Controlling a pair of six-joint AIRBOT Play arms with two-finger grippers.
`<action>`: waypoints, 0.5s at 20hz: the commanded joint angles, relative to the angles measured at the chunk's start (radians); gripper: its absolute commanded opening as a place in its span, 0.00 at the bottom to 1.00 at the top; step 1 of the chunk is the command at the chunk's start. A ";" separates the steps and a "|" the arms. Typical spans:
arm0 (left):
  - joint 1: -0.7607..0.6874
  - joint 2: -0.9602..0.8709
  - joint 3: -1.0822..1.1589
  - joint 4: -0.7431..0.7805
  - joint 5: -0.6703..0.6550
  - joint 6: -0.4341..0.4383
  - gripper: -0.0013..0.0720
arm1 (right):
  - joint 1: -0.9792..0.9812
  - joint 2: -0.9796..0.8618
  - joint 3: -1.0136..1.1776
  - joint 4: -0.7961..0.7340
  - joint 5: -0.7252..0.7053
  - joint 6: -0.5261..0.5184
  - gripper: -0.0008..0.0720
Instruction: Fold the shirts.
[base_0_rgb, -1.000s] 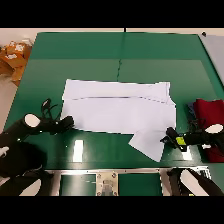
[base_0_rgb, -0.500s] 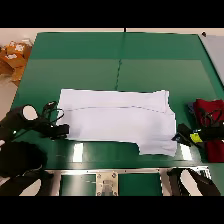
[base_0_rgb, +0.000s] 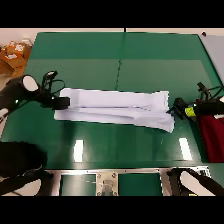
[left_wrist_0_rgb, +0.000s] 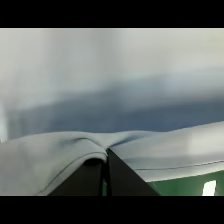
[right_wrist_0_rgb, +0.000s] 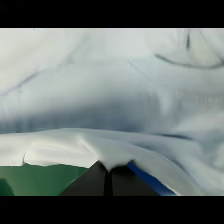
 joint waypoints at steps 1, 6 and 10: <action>0.001 -0.195 0.172 -0.006 0.038 0.020 0.06 | 0.054 -0.210 0.151 0.025 -0.113 -0.003 0.03; 0.001 -0.327 0.289 -0.024 0.102 -0.004 0.06 | 0.062 -0.444 0.336 0.025 -0.130 -0.023 0.03; 0.008 -0.332 0.316 -0.022 0.135 -0.005 0.99 | 0.050 -0.501 0.387 0.022 -0.127 -0.077 0.45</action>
